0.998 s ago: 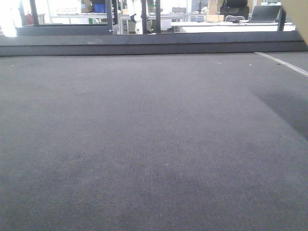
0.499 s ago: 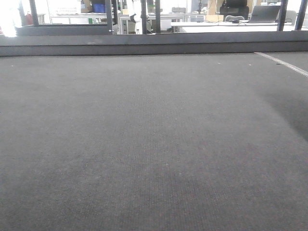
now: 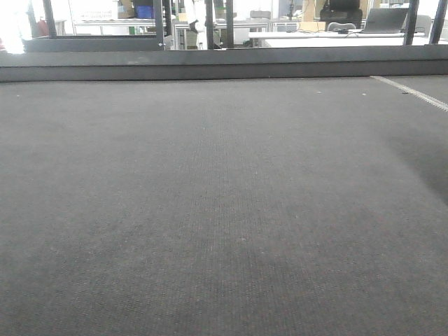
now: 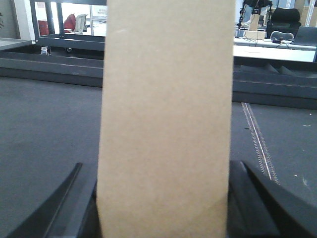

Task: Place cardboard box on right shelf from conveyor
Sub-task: 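Lift the tan box off the conveyor with the right gripper, then drive the base to the steel shelf rack holding the box in the right gripper, then align the base in front of the shelf with blue bins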

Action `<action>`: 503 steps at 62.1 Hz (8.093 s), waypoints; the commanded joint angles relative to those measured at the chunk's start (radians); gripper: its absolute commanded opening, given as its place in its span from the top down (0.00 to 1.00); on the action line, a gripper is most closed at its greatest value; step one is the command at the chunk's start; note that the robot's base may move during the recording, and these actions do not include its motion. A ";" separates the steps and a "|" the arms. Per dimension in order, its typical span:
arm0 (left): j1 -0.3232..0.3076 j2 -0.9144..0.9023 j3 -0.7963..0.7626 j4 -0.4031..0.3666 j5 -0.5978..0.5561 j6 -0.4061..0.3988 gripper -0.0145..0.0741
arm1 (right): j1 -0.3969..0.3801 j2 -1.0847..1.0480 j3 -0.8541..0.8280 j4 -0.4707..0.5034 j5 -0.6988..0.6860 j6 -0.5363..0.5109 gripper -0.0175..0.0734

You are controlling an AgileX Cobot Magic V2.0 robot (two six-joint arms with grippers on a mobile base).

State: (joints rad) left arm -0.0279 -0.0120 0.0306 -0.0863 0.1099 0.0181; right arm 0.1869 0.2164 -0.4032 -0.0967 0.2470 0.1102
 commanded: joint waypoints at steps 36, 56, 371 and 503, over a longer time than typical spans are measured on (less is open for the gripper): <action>-0.004 -0.005 -0.003 -0.005 -0.081 -0.003 0.97 | -0.005 0.009 -0.030 -0.016 -0.119 -0.010 0.76; -0.004 -0.005 -0.003 -0.005 -0.081 -0.003 0.97 | -0.005 0.009 -0.030 -0.016 -0.119 -0.010 0.76; -0.004 -0.005 -0.003 -0.005 -0.081 -0.003 0.97 | -0.005 0.009 -0.030 -0.016 -0.119 -0.010 0.76; -0.004 -0.005 -0.003 -0.005 -0.081 -0.003 0.97 | 0.006 0.374 -0.537 -0.223 0.147 -0.009 0.76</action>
State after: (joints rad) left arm -0.0279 -0.0120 0.0306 -0.0863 0.1116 0.0181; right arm 0.1869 0.4867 -0.8120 -0.2385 0.4497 0.1102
